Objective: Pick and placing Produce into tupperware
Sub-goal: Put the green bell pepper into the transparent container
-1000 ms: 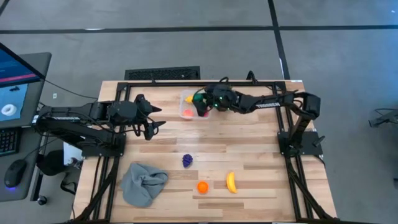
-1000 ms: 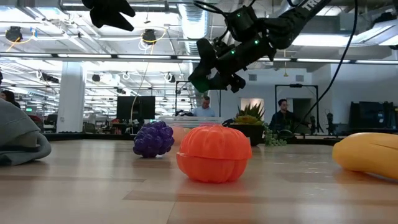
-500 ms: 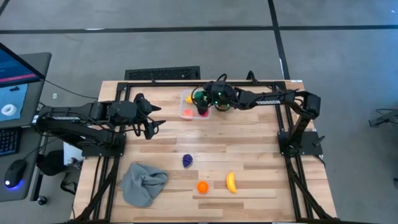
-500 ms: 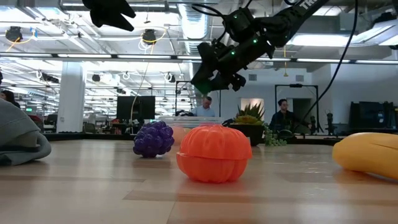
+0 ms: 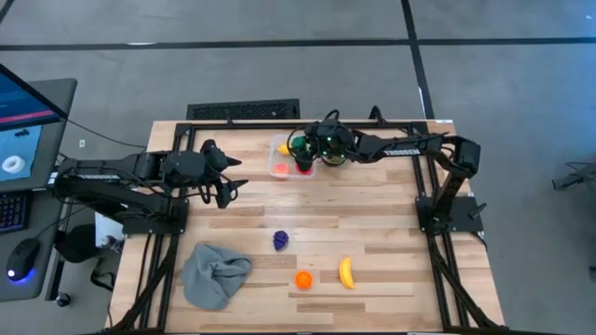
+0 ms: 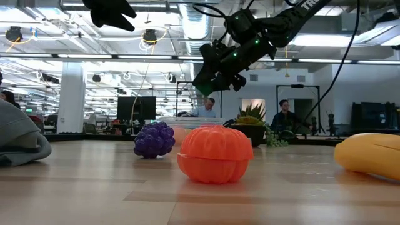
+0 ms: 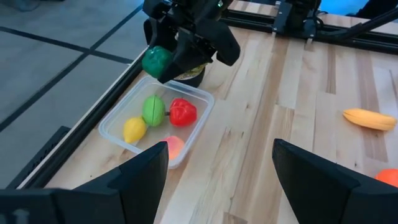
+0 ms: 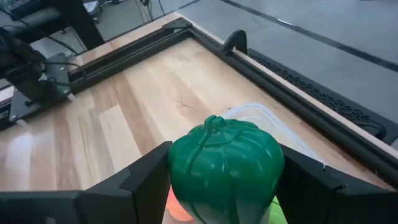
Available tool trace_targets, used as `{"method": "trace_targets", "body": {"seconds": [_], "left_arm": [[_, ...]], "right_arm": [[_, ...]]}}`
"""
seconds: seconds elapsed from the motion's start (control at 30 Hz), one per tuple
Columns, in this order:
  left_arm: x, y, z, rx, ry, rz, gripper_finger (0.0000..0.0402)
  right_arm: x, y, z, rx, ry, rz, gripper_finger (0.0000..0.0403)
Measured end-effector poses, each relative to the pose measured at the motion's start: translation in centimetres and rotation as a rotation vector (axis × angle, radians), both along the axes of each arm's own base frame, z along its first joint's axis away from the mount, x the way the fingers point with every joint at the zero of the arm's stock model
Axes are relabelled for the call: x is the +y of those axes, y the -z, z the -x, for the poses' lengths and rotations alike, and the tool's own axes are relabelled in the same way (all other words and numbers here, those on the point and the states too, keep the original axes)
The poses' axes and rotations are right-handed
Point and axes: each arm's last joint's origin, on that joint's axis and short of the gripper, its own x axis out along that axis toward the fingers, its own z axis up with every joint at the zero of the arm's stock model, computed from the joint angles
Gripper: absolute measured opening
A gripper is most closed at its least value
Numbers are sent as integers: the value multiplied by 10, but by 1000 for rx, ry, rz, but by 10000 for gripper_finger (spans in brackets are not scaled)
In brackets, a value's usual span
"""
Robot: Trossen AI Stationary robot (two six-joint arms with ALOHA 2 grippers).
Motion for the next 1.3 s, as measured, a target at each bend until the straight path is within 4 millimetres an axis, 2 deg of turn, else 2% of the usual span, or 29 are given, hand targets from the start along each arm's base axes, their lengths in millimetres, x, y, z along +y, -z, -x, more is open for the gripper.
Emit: {"method": "trace_targets", "body": {"seconds": [0.2, 0.4, 0.57, 0.63, 0.77, 1.3], "left_arm": [[0, 0, 0, 0, -3, -2, 278], [0, 1, 0, -2, -21, 15, 278], [-2, 3, 2, 19, -22, 36, 278], [-2, 3, 2, 22, -26, 40, 278], [-2, 4, 3, 34, -37, 34, 278], [-2, 4, 3, 37, -48, 22, 278]], "right_arm": [[-5, 6, -7, 67, -24, -22, 269], [-16, 10, -39, 118, -60, -30, 269], [-30, 9, -52, 180, -66, -26, 269], [-36, 16, -52, 254, -78, -63, 269], [-43, 23, -60, 293, -98, -107, 269], [-40, 25, -60, 333, -128, -111, 269]]}}
